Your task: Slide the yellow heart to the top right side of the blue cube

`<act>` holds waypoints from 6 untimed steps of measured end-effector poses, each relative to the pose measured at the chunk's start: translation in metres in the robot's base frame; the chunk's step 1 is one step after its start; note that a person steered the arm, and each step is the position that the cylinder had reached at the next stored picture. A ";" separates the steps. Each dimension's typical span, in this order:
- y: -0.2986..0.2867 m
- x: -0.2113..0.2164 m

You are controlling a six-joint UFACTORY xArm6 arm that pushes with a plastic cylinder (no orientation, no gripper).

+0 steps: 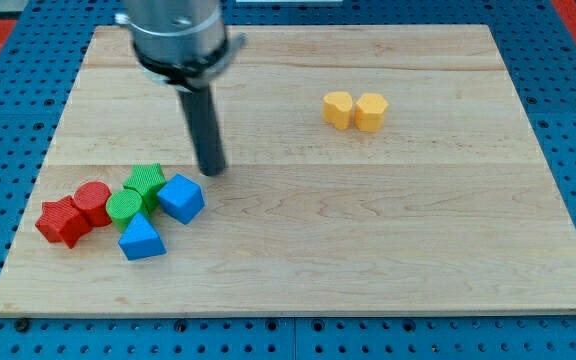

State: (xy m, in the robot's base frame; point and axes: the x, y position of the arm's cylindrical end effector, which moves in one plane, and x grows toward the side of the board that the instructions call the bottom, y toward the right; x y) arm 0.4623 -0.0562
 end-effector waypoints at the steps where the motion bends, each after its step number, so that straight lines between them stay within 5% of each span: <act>1: 0.090 -0.006; 2: 0.214 -0.040; 3: 0.252 -0.081; 4: 0.197 -0.135; 6: -0.020 -0.065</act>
